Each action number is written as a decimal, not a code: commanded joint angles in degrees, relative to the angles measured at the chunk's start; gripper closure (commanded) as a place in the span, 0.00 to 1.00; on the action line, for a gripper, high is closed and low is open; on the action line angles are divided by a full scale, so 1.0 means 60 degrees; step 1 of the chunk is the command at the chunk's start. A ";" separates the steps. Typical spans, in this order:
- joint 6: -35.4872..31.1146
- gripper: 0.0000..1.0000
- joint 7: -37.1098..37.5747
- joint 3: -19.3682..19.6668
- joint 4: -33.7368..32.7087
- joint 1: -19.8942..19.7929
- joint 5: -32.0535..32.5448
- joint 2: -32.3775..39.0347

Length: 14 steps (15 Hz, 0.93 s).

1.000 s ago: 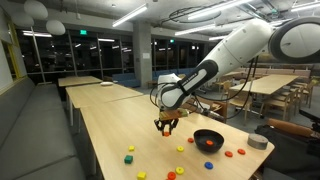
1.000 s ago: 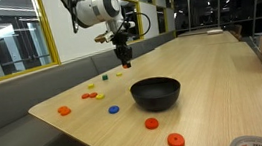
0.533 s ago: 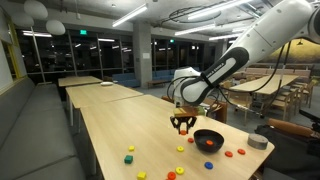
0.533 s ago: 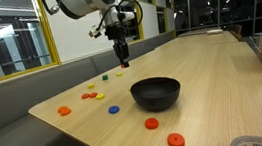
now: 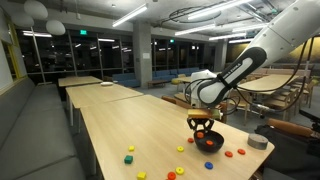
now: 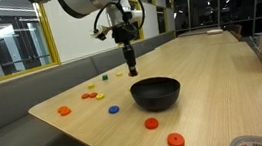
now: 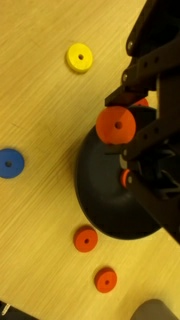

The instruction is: Pick up some of the objects on the table and put them in the bowl

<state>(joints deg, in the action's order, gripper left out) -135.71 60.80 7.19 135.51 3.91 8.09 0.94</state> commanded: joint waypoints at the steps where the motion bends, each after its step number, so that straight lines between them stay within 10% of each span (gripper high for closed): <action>1: -0.0320 0.82 0.0456 -0.0122 0.0432 -0.0643 0.0182 -0.0385; 5: -0.0318 0.82 0.0388 -0.0103 0.0201 -0.1032 0.0019 0.0018; 7: -0.0287 0.33 0.0331 -0.0135 0.0099 -0.1083 -0.0107 0.0166; 14: -0.0463 0.00 -0.0089 -0.0552 -0.0126 -0.0812 -0.0453 0.0478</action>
<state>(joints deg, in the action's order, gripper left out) -137.06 61.75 5.56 136.13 -1.76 7.05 3.09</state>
